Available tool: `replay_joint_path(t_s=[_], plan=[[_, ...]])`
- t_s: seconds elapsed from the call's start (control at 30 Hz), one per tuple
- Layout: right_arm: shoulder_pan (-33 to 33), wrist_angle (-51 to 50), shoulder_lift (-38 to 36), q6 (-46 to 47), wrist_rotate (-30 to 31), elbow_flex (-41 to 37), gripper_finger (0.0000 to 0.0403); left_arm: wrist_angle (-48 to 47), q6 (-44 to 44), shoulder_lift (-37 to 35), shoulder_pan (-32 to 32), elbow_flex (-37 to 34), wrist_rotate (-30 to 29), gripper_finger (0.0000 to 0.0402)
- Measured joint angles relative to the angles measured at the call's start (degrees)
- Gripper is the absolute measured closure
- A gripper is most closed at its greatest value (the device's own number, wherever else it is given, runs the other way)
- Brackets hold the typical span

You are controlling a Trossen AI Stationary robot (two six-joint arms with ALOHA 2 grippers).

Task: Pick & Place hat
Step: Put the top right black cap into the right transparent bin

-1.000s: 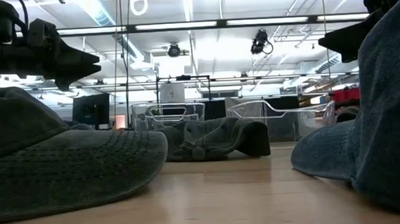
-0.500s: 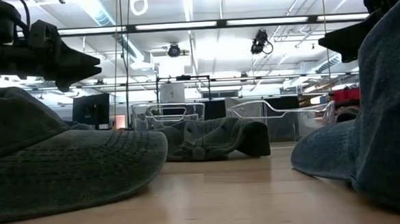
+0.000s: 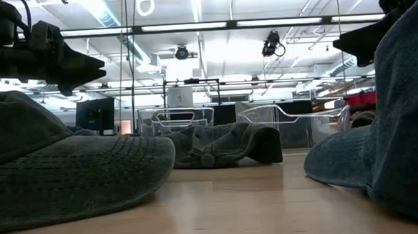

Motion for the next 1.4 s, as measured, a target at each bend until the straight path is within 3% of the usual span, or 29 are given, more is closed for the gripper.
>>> replay_joint_path(t_s=[0.17, 0.27, 0.73, 0.93, 1.17, 1.27, 1.4], plan=[[0.02, 0.0, -0.01, 11.78, -0.13, 0.0, 0.028, 0.0, -0.02, 0.0, 0.0, 0.0, 0.01, 0.0225], [0.02, 0.0, 0.0, 14.31, -0.11, 0.0, 0.028, 0.0, -0.04, 0.0, 0.0, 0.0, 0.01, 0.0225], [-0.02, 0.1, -0.01, 11.0, 0.63, 0.0, 0.028, 0.82, -1.12, 0.0, 0.0, 0.0, -1.26, 0.0225], [-0.05, 0.09, 0.0, 9.21, 1.62, 0.5, 0.028, 6.32, -2.34, 0.0, 0.0, 0.0, -1.26, 0.0225], [0.24, 0.37, 1.17, 2.81, -1.59, 10.62, 0.028, 8.49, -6.02, 0.76, 0.0, 2.51, 0.0, 0.0225], [0.69, -2.18, 4.5, 1.13, -2.07, 16.58, 0.028, 8.45, -5.06, 3.11, 0.0, 8.09, 1.92, 0.0225], [1.34, -8.36, 13.43, 1.67, -1.41, 24.34, 0.028, -0.73, -2.72, 9.93, -0.61, 18.18, 3.97, 0.0225]])
